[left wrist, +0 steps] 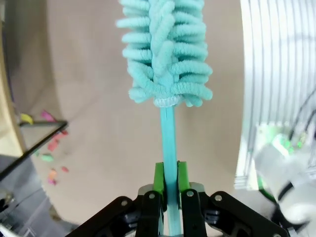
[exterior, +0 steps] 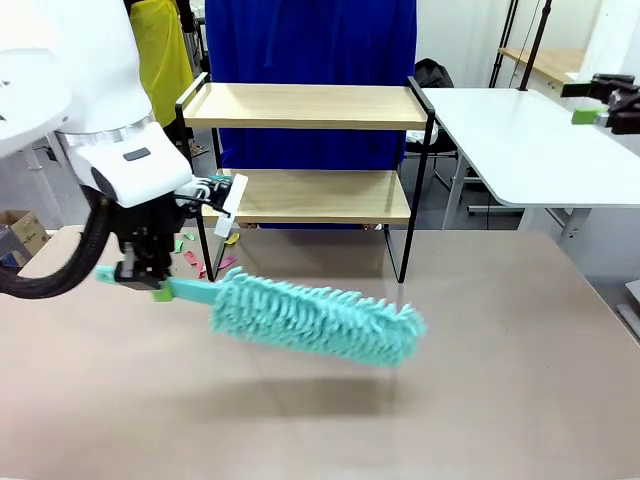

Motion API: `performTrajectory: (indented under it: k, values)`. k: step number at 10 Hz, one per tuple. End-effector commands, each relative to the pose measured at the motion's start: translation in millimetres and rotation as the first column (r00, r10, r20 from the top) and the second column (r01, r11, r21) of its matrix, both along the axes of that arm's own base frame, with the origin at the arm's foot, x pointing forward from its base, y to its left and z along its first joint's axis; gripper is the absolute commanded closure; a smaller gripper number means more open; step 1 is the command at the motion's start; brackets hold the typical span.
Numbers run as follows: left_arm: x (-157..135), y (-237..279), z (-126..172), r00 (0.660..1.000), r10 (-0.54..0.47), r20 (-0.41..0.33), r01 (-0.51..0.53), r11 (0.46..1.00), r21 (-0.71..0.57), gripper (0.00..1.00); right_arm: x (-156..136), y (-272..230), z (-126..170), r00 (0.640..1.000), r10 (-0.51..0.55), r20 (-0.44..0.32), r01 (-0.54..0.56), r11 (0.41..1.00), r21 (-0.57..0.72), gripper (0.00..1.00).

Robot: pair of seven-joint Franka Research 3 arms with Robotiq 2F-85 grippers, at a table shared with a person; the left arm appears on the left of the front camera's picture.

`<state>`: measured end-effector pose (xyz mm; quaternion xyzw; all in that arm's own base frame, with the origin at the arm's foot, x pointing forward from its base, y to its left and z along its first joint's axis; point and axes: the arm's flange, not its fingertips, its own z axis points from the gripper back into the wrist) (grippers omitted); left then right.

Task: Clean the shelf.
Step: Hand the Duster back to the human.

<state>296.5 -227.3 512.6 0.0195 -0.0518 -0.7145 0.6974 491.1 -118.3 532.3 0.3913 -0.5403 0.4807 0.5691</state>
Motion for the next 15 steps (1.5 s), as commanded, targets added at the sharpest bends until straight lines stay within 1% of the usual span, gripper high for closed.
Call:
performTrajectory:
  k: [1,2,3,4,5,6,7,8,9,10,11,12,13,15]
  values:
    - [4.7,2.5,-21.5,0.999,-0.005,0.039,0.012,0.983,-0.182,0.87,-35.1,34.5,3.4,0.998,0.032,-0.061,-0.034,0.999,-0.031,0.00]
    - [10.9,3.6,-27.1,0.999,-0.006,0.052,0.019,0.967,-0.255,0.87,-49.1,52.7,6.9,0.997,0.048,-0.056,-0.050,0.998,-0.034,0.00]
    - [11.0,3.0,-38.1,0.998,-0.016,0.055,0.032,0.956,-0.291,0.87,-67.7,74.6,4.1,0.998,0.042,-0.052,-0.046,0.997,-0.060,0.00]
    - [15.2,2.4,-41.5,0.998,-0.018,0.067,0.038,0.949,-0.314,0.87,-81.9,97.3,0.6,0.998,0.040,-0.051,-0.045,0.995,-0.088,0.00]
    - [15.6,2.1,-43.6,0.998,-0.007,0.068,0.029,0.944,-0.328,0.87,-90.1,117.7,-8.3,0.997,0.028,-0.073,-0.036,0.993,-0.115,0.00]
    - [17.8,1.4,-43.0,0.998,0.000,0.062,0.021,0.942,-0.334,0.87,-87.2,130.8,-17.4,0.996,0.016,-0.088,-0.027,0.990,-0.135,0.00]
    - [22.1,-0.3,-42.1,0.998,-0.003,0.061,0.022,0.946,-0.324,0.87,-78.5,134.0,-26.3,0.994,-0.001,-0.105,-0.011,0.994,-0.110,0.00]
    - [23.7,-0.4,-43.1,0.998,0.012,0.063,0.007,0.952,-0.306,0.87,-85.1,112.9,-13.9,0.997,0.058,-0.055,-0.064,0.992,-0.110,0.00]
    - [15.8,-0.2,-42.3,0.998,0.022,0.063,-0.003,0.956,-0.295,0.87,-85.1,112.9,-13.9,0.997,0.058,-0.055,-0.064,0.992,-0.110,0.00]
    - [15.8,-0.2,-42.3,0.998,0.022,0.063,-0.003,0.956,-0.295,0.87,-85.1,112.9,-13.9,0.997,0.058,-0.055,-0.064,0.992,-0.110,0.00]
    - [15.8,-0.2,-42.3,0.998,0.022,0.063,-0.003,0.956,-0.295,0.87,-85.9,123.7,-23.9,0.997,0.043,-0.068,-0.051,0.991,-0.126,0.00]
    - [15.8,-0.2,-42.3,0.998,0.022,0.063,-0.003,0.956,-0.295,0.87,-96.0,132.2,-47.7,0.991,0.078,-0.110,-0.098,0.977,-0.190,0.00]
    - [15.8,-0.2,-42.3,0.998,0.022,0.063,-0.003,0.956,-0.295,0.87,-100.9,140.9,-66.8,0.985,0.084,-0.149,-0.113,0.974,-0.198,0.00]
    - [15.8,-0.2,-42.3,0.998,0.022,0.063,-0.003,0.956,-0.295,0.87,-110.5,149.3,-97.9,0.978,0.077,-0.192,-0.120,0.968,-0.220,0.00]
